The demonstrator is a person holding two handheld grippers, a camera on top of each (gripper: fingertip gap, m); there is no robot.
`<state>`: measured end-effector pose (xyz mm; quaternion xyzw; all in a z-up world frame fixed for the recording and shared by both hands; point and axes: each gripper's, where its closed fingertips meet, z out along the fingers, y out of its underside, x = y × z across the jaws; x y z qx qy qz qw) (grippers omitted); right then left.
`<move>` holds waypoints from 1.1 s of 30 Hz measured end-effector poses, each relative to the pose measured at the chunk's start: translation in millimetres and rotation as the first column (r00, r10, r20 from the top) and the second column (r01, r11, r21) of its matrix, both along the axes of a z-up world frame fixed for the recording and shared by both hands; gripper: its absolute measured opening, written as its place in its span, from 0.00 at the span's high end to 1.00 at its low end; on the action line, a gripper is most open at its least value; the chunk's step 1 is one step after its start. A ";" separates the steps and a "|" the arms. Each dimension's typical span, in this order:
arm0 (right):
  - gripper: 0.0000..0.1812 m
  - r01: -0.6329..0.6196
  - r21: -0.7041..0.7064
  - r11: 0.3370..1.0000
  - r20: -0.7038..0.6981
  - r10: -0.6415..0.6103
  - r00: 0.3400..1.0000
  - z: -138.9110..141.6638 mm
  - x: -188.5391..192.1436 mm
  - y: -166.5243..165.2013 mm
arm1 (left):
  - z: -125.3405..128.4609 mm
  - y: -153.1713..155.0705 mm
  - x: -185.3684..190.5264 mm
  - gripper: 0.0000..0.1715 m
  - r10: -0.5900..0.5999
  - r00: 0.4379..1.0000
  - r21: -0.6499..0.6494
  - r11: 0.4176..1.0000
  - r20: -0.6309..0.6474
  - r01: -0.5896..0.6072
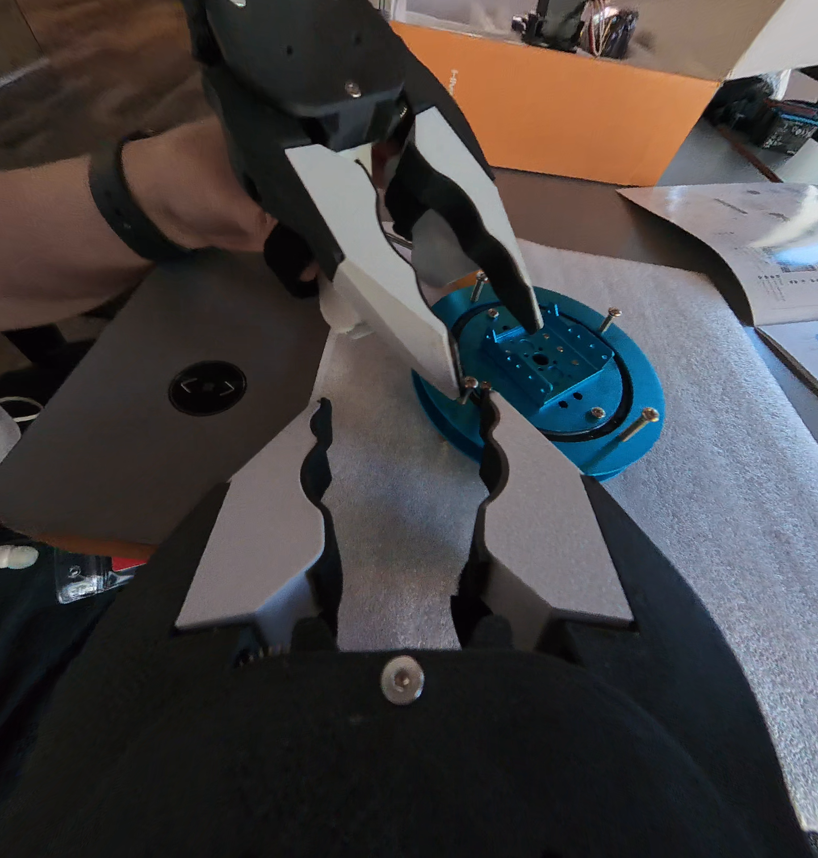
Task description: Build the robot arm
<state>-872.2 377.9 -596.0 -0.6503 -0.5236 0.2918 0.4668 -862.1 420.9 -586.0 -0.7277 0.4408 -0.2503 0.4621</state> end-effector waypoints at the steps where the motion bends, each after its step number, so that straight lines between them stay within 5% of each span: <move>1: 0.67 -0.007 0.004 1.000 -0.007 0.007 1.000 0.8 -0.1 -2.5 | 0.0 0.1 -0.1 0.69 0.001 1.000 -0.001 1.000 0.000 -0.001; 7: 0.72 0.008 0.010 1.000 -0.021 -0.008 1.000 5.4 10.0 -7.1 | 0.2 -0.4 -0.2 0.69 0.000 1.000 -0.004 1.000 0.003 0.000; 14: 0.43 -0.045 0.053 0.998 0.116 0.039 0.992 -3.7 11.0 -5.7 | 3.7 -5.2 -6.8 0.68 -0.010 0.998 0.046 0.999 -0.070 0.014; 21: 0.46 -0.170 0.011 0.985 -0.018 0.170 0.985 9.1 -5.3 -14.4 | 11.0 -0.4 -7.6 0.62 -0.021 0.990 0.060 0.998 -0.143 0.030; 33: 0.50 -0.141 0.012 0.990 -0.059 0.141 0.988 8.5 -5.2 -16.0 | 5.5 4.6 0.1 0.63 0.017 0.992 0.052 0.999 -0.129 -0.011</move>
